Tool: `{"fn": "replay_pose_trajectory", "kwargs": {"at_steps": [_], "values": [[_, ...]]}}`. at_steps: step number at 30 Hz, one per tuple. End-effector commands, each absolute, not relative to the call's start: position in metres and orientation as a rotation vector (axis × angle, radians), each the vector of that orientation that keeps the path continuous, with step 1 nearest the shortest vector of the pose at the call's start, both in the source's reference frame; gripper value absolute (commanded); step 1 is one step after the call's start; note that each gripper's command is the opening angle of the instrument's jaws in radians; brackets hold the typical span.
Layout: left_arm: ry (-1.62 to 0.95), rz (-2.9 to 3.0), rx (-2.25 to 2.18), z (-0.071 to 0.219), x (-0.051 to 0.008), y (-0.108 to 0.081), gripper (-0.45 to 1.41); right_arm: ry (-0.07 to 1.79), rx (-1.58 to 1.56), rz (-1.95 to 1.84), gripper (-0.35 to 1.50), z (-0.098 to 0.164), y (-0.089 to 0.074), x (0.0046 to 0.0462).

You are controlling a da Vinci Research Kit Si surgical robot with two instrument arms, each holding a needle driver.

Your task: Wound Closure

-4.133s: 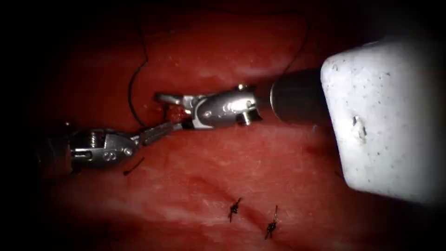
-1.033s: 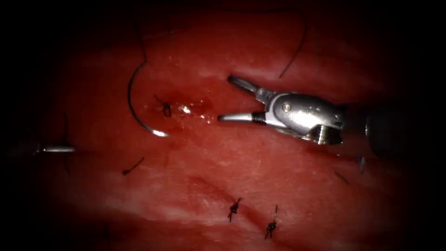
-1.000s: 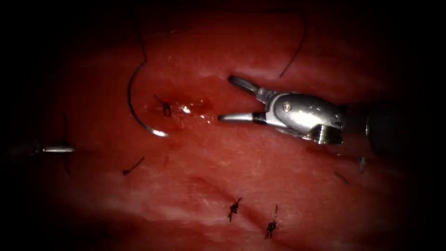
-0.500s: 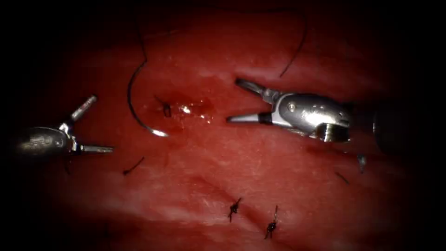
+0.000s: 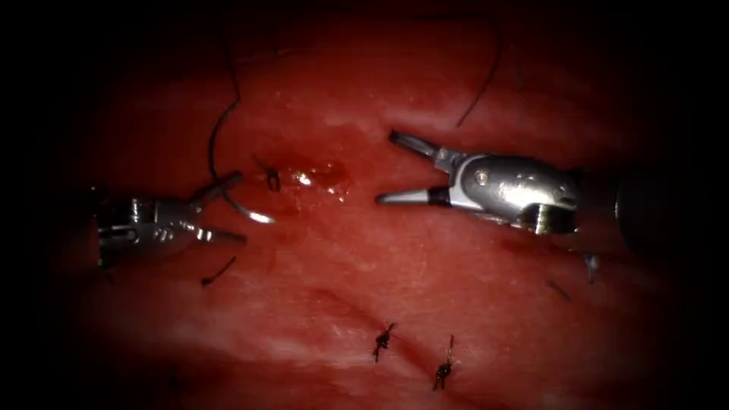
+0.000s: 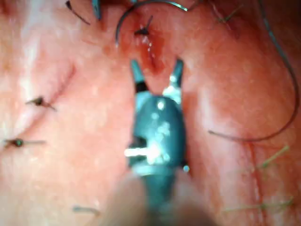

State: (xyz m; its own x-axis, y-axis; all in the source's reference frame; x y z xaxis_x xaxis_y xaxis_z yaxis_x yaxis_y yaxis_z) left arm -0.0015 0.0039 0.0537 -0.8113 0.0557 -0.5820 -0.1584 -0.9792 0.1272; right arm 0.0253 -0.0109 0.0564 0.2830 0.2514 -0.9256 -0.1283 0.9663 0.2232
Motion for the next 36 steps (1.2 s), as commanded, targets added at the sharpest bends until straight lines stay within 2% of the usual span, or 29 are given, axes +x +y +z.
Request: {"fn": "replay_pose_trajectory", "kwargs": {"at_steps": [1,4,9,12,13,14,15,16,23,29,32,36], "values": [[0.248,2.888,-0.905,0.0547,-0.0020,0.0040,0.46,1.257,0.117,0.253,0.81,0.0571,-0.0116,0.0260],[0.223,2.948,-0.866,0.0557,-0.0021,0.0041,0.32,1.257,0.119,0.250,0.81,0.0572,-0.0117,0.0260],[0.177,3.012,-0.796,0.0569,-0.0024,0.0035,0.32,1.259,0.123,0.244,0.81,0.0573,-0.0119,0.0263],[0.166,3.034,-0.767,0.0576,-0.0025,0.0032,0.26,1.260,0.124,0.243,0.81,0.0573,-0.0119,0.0265],[0.164,3.036,-0.764,0.0578,-0.0026,0.0031,0.19,1.260,0.123,0.243,0.81,0.0573,-0.0120,0.0265],[0.166,3.043,-0.761,0.0581,-0.0027,0.0032,-0.05,1.261,0.126,0.239,0.81,0.0574,-0.0121,0.0268],[0.166,3.042,-0.761,0.0582,-0.0028,0.0034,-0.16,1.263,0.127,0.237,0.81,0.0575,-0.0122,0.0270],[0.171,3.052,-0.762,0.0582,-0.0028,0.0035,-0.45,1.260,0.127,0.236,0.81,0.0575,-0.0123,0.0271],[0.179,3.039,-0.788,0.0570,-0.0029,0.0040,-0.45,1.261,0.128,0.231,0.81,0.0577,-0.0126,0.0277],[0.286,2.984,-0.906,0.0540,-0.0019,0.0041,-0.45,1.260,0.141,0.245,0.72,0.0578,-0.0125,0.0274],[0.284,2.974,-0.940,0.0525,-0.0010,0.0039,-0.45,1.266,0.169,0.263,0.83,0.0578,-0.0125,0.0273],[0.292,2.937,-1.051,0.0509,-0.0006,0.0041,-0.45,1.289,0.228,0.266,0.84,0.0574,-0.0133,0.0273]]}}
